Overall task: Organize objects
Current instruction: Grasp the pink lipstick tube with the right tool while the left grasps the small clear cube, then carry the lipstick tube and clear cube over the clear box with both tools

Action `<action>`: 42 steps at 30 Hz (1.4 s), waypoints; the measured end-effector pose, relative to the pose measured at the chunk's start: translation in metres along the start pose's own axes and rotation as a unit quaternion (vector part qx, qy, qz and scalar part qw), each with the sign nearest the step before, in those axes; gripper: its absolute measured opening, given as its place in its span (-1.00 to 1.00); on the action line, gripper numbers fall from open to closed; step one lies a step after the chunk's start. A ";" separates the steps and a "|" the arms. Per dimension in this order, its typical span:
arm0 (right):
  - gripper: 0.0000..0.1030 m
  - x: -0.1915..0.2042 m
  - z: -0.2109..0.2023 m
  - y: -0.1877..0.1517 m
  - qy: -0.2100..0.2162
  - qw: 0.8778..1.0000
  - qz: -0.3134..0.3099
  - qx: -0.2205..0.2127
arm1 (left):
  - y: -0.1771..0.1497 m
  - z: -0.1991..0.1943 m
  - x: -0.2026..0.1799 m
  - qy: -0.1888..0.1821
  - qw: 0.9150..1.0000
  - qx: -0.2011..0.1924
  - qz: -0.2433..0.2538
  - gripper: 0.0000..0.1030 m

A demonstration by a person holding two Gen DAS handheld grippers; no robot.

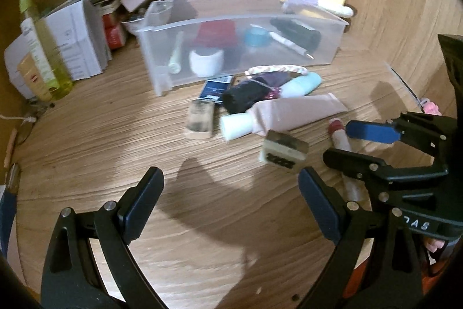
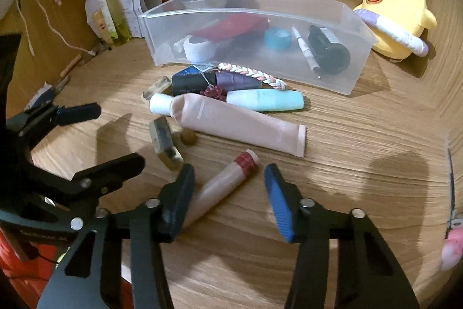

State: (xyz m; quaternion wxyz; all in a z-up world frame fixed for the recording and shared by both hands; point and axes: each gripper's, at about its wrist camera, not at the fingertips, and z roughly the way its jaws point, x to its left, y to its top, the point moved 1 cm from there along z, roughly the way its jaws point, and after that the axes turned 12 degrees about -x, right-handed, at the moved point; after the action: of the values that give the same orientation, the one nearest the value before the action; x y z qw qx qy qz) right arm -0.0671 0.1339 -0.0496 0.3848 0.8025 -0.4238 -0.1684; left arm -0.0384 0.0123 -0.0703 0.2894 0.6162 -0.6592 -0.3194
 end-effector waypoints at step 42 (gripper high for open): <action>-0.73 -0.061 -0.027 0.042 -0.011 0.994 0.059 -0.090 | 0.040 -0.011 -0.006 -0.022 0.997 -0.063 -0.025 -0.35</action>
State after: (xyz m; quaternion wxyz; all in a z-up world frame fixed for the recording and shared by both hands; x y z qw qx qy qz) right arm -0.1098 0.1816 -0.0032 0.4602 0.7361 -0.4575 -0.1921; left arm -0.0548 0.0187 -0.0322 0.3052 0.6054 -0.6285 -0.3813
